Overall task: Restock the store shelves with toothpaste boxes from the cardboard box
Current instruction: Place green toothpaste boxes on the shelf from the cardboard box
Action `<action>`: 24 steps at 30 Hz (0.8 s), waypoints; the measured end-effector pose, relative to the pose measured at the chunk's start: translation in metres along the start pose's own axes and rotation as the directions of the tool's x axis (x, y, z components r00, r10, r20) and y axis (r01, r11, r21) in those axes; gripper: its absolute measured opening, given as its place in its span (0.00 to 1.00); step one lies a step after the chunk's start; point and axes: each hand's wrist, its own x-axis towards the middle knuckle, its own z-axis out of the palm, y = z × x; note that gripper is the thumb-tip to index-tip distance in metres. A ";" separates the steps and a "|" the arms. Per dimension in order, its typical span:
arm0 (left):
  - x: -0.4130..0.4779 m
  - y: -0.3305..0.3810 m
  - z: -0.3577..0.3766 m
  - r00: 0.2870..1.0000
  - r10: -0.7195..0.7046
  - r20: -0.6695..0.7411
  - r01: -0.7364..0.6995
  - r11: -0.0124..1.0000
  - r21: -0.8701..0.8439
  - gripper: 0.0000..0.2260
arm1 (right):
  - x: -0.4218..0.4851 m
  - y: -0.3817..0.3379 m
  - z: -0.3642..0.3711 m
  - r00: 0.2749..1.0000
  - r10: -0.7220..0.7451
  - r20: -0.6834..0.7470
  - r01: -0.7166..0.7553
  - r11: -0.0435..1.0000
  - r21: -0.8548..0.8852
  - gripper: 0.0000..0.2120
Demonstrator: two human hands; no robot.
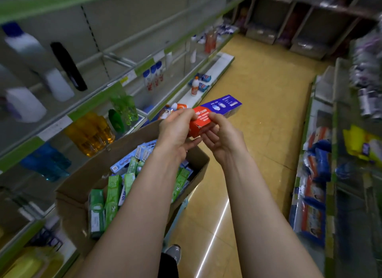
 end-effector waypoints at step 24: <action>-0.144 0.022 0.092 0.808 0.006 0.590 0.045 0.997 -0.071 0.07 | -0.162 -0.059 -0.097 0.805 -0.505 -0.312 0.588 0.751 0.301 0.18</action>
